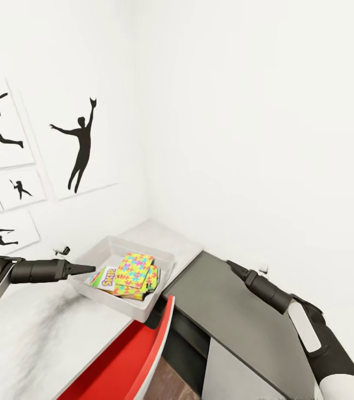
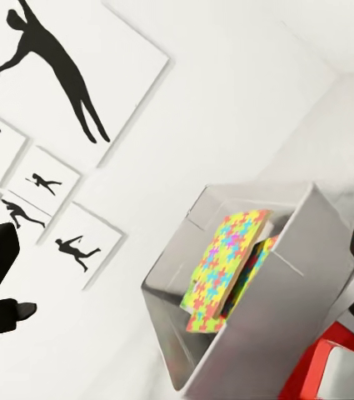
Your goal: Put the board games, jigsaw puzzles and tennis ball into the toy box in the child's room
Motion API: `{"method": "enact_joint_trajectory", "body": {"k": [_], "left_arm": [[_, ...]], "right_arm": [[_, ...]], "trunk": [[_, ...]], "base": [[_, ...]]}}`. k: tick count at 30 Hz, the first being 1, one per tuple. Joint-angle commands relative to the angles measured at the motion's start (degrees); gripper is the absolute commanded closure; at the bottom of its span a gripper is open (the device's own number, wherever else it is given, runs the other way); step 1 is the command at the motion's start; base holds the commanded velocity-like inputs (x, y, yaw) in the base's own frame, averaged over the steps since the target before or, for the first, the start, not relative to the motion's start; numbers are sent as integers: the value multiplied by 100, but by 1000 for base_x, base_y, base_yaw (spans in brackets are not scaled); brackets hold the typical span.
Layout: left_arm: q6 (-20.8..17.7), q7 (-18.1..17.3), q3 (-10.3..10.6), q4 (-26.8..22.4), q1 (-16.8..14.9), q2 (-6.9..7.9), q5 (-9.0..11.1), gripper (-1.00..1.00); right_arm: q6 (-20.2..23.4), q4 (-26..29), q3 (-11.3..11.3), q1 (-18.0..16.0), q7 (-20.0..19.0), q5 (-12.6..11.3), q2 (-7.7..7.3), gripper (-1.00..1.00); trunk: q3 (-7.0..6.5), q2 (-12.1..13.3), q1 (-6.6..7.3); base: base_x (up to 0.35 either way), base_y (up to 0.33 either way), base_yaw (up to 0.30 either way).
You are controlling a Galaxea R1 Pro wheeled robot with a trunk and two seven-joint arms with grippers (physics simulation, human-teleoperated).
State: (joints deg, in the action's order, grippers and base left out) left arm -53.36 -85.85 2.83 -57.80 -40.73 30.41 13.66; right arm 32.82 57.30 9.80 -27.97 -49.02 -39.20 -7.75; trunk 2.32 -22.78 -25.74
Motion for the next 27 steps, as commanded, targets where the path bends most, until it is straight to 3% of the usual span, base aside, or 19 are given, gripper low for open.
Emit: {"method": "enact_joint_trajectory", "body": {"k": [1,14,18,21,27], "left_arm": [[-61,-10,16,0,-5,8,22,-100],[-73,-60,10,-2,-5,17,50,-100],[-74,-415,17,-35,-2,167,68,-100],[-73,-415,22,-72,2,292,77,-100],[-90,-415,18,-240,3,392,91,-100]], "right_arm": [[41,-4,4,-7,-5,-31,1,-100],[27,-32,-3,-6,5,-26,9,-100],[16,-41,-4,-5,7,-26,16,-100],[14,-43,-4,-5,7,-26,21,-100],[7,-44,-3,-6,13,-23,35,-100]], "trunk": [[13,-14,-4],[13,-14,-4],[12,-14,-4],[12,-14,-4],[12,-14,-4]], "base": [[-11,0,-236],[-2,0,-191],[0,0,-128],[0,0,-53],[0,0,-17]]}}
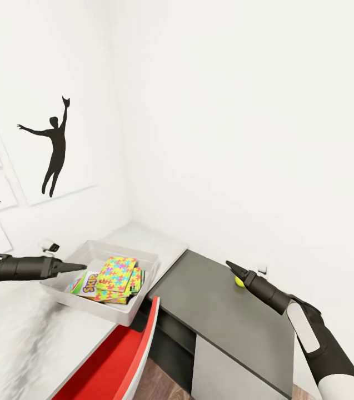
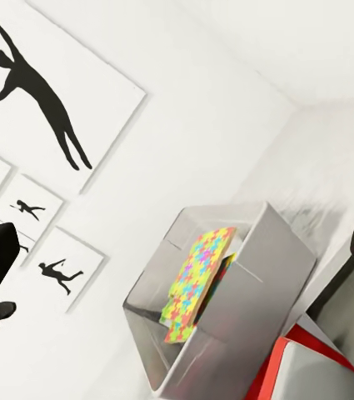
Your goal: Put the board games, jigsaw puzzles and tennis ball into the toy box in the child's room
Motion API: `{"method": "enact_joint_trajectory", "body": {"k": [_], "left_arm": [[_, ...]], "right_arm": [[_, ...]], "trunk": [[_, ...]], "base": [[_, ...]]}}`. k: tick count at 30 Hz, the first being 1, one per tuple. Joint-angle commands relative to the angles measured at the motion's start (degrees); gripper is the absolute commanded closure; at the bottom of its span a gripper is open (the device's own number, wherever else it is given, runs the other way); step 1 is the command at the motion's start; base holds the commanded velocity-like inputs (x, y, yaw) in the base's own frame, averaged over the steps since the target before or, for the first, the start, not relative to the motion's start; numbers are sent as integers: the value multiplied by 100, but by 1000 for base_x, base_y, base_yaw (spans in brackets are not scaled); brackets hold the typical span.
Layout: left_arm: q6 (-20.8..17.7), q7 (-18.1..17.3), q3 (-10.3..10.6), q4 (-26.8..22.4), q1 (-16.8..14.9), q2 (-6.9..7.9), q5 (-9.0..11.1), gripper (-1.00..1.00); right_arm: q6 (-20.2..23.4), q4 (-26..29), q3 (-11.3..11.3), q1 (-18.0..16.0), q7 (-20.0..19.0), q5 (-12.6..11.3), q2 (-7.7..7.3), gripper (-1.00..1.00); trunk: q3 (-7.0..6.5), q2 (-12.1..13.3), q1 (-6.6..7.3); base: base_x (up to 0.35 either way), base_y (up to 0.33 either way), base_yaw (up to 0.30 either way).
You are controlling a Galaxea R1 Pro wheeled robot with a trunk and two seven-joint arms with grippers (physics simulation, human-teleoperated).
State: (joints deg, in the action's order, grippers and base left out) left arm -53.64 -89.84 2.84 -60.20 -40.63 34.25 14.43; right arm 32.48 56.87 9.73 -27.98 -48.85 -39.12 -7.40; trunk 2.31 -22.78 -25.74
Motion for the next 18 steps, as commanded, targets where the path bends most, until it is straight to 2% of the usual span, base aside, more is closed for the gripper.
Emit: {"method": "enact_joint_trajectory", "body": {"k": [1,5,9,16,18], "left_arm": [[-66,-16,17,-58,-7,17,17,-100],[-184,-16,24,-421,-6,43,52,-100],[-396,-16,31,-745,-6,4,92,-100],[-558,-16,38,-967,-14,-293,60,-100],[-537,-16,45,-976,-14,-334,54,-100]], "right_arm": [[41,0,4,-5,-2,-30,2,-100],[35,-1,7,-6,4,-27,8,-100],[32,-1,9,-6,24,-21,15,-100],[-41,-1,11,-6,66,-21,-14,-100],[-88,-7,11,-6,69,-28,-22,-100]], "trunk": [[14,-14,-4],[14,-14,-4],[14,-14,-4],[14,-14,-4],[14,-14,-4]], "base": [[0,0,-6],[0,0,-3],[0,0,0],[0,0,0],[0,0,0]]}}
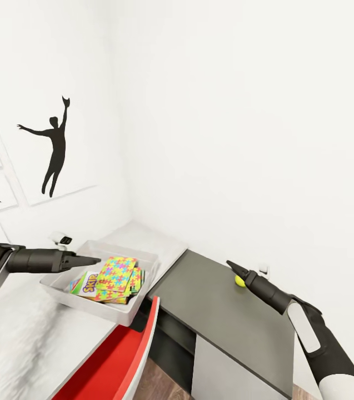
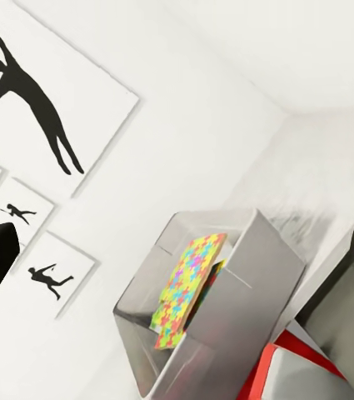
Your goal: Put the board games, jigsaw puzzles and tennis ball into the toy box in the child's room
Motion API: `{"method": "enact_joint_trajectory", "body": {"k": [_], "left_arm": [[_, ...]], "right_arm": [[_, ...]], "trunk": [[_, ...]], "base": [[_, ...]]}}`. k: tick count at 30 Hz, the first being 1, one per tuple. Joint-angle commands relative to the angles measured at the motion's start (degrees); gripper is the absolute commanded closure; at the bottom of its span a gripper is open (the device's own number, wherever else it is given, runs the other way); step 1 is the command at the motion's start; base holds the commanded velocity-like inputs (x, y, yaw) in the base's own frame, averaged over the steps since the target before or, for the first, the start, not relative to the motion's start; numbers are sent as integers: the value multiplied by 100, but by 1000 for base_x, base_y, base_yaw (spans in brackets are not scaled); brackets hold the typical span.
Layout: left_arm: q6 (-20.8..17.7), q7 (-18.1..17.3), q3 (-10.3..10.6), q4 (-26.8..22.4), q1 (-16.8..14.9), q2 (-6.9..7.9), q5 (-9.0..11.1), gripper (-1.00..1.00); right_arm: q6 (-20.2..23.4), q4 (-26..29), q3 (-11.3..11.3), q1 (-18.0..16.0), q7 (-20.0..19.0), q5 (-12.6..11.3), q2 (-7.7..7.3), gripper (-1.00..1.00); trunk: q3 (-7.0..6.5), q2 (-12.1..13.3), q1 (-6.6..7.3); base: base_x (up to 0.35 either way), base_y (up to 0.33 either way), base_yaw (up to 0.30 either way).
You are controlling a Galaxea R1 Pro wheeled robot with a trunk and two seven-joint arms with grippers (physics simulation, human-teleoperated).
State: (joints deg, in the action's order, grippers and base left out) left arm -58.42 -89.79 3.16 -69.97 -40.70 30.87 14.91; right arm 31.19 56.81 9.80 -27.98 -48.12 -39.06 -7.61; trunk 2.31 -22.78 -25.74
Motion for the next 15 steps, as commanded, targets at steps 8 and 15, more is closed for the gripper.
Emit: {"method": "enact_joint_trajectory", "body": {"k": [8,15], "left_arm": [[-10,-21,6,30,-3,-31,29,-100],[-4,-21,15,35,0,-50,17,-100]], "right_arm": [[-3,-57,-3,-5,4,-36,17,-100],[-7,-76,1,-5,11,-36,26,-100]], "trunk": [[14,-14,-4],[14,-14,-4]], "base": [[0,0,-93],[0,0,-233]]}}
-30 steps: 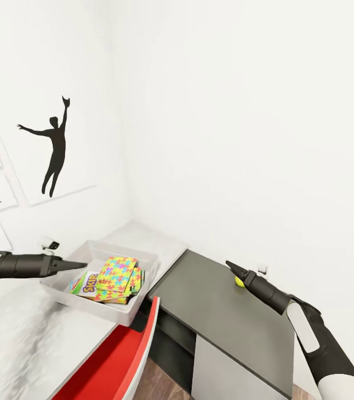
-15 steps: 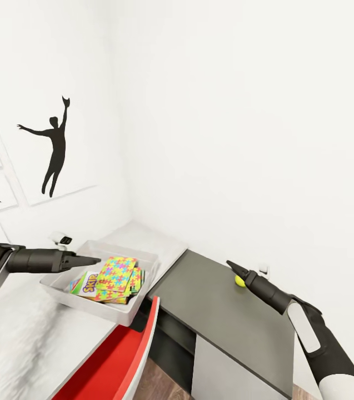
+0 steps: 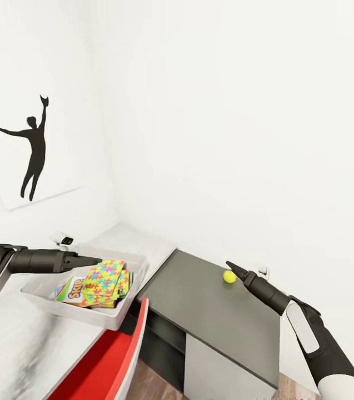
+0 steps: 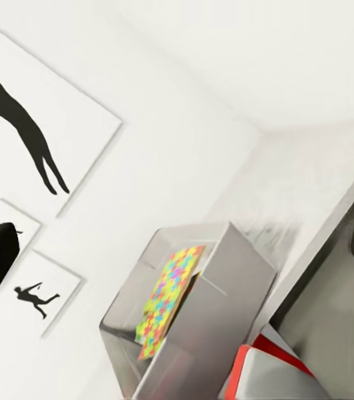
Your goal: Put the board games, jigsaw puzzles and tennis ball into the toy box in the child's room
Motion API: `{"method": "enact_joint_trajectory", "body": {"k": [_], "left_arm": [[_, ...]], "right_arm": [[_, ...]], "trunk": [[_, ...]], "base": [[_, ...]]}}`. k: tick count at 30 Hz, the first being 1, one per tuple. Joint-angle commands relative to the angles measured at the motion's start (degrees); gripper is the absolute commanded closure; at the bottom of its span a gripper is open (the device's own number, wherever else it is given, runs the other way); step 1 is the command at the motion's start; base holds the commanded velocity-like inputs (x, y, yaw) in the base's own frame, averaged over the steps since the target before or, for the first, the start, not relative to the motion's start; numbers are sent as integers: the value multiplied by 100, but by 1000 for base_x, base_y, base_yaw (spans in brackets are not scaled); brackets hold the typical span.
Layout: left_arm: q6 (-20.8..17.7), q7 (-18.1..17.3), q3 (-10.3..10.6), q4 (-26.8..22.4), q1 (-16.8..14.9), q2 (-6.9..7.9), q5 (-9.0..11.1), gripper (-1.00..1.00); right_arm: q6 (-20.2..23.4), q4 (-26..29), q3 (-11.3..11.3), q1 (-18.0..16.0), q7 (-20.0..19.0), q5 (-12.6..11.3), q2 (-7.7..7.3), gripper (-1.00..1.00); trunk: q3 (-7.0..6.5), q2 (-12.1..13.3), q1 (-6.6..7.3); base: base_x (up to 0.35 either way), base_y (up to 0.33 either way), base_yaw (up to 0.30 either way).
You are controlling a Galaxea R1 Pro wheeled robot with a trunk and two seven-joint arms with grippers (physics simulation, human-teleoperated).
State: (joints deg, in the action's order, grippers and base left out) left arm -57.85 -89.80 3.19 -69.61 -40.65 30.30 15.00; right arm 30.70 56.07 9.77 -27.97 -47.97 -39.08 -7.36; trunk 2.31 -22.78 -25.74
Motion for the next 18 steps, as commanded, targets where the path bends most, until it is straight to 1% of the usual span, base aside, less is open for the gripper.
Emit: {"method": "enact_joint_trajectory", "body": {"k": [1,6,10,13,18], "left_arm": [[-60,-20,13,0,-5,-1,4,-100],[-60,-20,14,0,-5,-11,4,-100],[-58,-20,15,0,-5,-13,1,-100],[-56,-20,10,1,-5,-14,-1,-100],[-52,-20,7,1,-5,-15,-6,-100]], "right_arm": [[42,-4,5,-7,-3,-34,-1,-100],[41,-7,7,-7,-2,-32,-2,-100],[40,-8,7,-7,7,-33,-2,-100],[36,-8,7,-7,23,-32,-1,-100],[33,-8,1,-7,33,-35,12,-100]], "trunk": [[14,-14,-4],[14,-14,-4],[14,-14,-4],[14,-14,-4],[14,-14,-4]], "base": [[0,0,-250],[0,-23,-254],[0,-140,-241],[0,-229,-117],[0,-259,-39]]}}
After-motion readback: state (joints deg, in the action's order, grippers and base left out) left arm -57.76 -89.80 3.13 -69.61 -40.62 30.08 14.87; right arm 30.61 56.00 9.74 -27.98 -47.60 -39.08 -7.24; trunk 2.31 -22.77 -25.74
